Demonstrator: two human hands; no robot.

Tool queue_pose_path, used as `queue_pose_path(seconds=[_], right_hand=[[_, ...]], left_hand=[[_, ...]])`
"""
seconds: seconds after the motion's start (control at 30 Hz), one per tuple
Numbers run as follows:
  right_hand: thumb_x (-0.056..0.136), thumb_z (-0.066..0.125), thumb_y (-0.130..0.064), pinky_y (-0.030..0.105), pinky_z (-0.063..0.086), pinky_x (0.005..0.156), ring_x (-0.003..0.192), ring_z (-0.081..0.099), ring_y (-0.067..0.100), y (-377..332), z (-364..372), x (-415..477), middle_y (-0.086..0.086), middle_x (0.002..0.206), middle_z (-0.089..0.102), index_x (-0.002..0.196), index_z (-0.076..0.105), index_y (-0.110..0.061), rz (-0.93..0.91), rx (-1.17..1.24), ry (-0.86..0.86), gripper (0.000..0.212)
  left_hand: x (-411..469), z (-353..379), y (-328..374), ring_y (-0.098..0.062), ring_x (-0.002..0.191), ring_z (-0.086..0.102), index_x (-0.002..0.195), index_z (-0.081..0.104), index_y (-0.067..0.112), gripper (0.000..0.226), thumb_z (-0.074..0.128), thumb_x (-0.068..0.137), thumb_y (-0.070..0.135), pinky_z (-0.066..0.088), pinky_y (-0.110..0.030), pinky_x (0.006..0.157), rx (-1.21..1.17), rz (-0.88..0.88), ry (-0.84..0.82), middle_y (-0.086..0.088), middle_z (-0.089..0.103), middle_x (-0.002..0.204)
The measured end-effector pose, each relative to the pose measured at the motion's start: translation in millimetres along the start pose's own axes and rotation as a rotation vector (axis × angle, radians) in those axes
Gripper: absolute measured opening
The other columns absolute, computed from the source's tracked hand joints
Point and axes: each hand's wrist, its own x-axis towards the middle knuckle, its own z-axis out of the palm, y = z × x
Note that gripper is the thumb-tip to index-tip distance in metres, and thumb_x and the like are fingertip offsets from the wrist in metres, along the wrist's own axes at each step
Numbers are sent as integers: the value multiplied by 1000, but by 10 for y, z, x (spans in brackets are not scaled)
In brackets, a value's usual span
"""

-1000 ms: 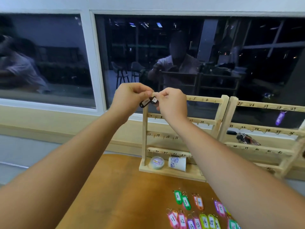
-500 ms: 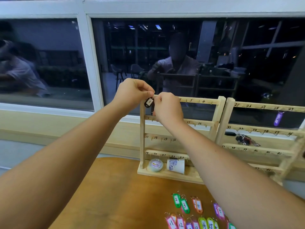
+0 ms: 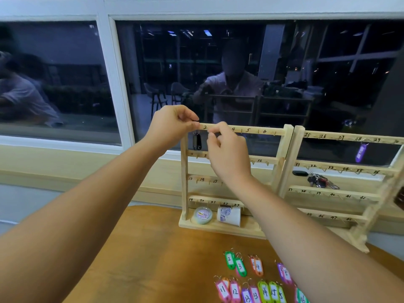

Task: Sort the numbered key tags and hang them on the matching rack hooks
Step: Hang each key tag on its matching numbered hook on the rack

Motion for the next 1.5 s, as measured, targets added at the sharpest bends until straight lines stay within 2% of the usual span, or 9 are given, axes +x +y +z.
queue_pose_path(seconds=[0.2, 0.37, 0.47, 0.6, 0.7, 0.9, 1.07, 1.2, 1.5], right_hand=[[106, 56, -31, 44, 58, 60, 58, 65, 18, 314, -178, -555, 0, 64, 68, 91, 62, -34, 98, 47, -131, 16], [99, 65, -30, 30, 45, 57, 57, 61, 12, 798, -132, -1045, -4, 60, 63, 80, 66, -28, 262, -149, -379, 20], [92, 68, -34, 32, 54, 66, 73, 67, 17, 1091, -72, -1320, -9, 70, 65, 75, 65, -30, 347, -354, -525, 18], [89, 77, -40, 36, 59, 78, 86, 67, 20, 1285, -63, -1620, -8, 87, 67, 88, 67, -29, 374, -535, -654, 14], [89, 76, -43, 36, 58, 78, 88, 67, 23, 1372, -55, -1774, -3, 92, 68, 93, 67, -27, 391, -619, -718, 19], [93, 74, -40, 37, 55, 87, 106, 62, 23, 1510, 29, -1899, -2, 113, 64, 107, 72, -27, 362, -589, -650, 19], [98, 70, -38, 39, 52, 99, 117, 59, 26, 1652, 110, -1891, 1, 122, 61, 118, 74, -32, 379, -556, -618, 22], [95, 75, -34, 36, 52, 92, 108, 62, 23, 1703, 176, -1832, -4, 109, 57, 99, 74, -37, 389, -511, -629, 5], [94, 72, -26, 33, 54, 81, 91, 65, 15, 1826, 244, -1799, -12, 91, 68, 78, 69, -33, 433, -339, -640, 18]], left_hand=[[-512, 149, -202, -3, 91, 68, 96, 71, 35, 5, 76, 95, 35, 57, -28, 84, -37, 29, 105, 13, 73, 96], [-1108, 556, -521, -11, 80, 68, 91, 75, 28, 4, 77, 94, 29, 57, -28, 73, -78, -113, -136, 4, 74, 88], [-1451, 867, -768, -9, 77, 68, 90, 76, 27, 5, 78, 92, 24, 55, -29, 71, -46, -187, -254, 4, 75, 85], [-1836, 1276, -1003, -11, 78, 66, 91, 74, 26, 6, 79, 90, 24, 45, -20, 63, 26, -271, -361, 3, 74, 85], [-2024, 1552, -1141, -14, 83, 67, 90, 73, 28, 6, 74, 89, 22, 51, -24, 71, 46, -339, -439, 6, 73, 85], [-2123, 1861, -1256, -11, 91, 66, 111, 76, 26, 20, 76, 91, 29, 45, -23, 73, 157, -275, -532, 12, 69, 92], [-2082, 2017, -1272, -16, 94, 67, 107, 76, 25, 17, 77, 91, 28, 46, -25, 75, 228, -271, -558, 9, 69, 93], [-2040, 2080, -1311, -18, 91, 66, 96, 74, 25, 11, 81, 89, 31, 52, -30, 74, 250, -279, -549, 5, 72, 95], [-2051, 2032, -1463, -19, 86, 64, 89, 75, 21, 12, 77, 94, 31, 51, -33, 75, 241, -127, -477, 2, 72, 91]])
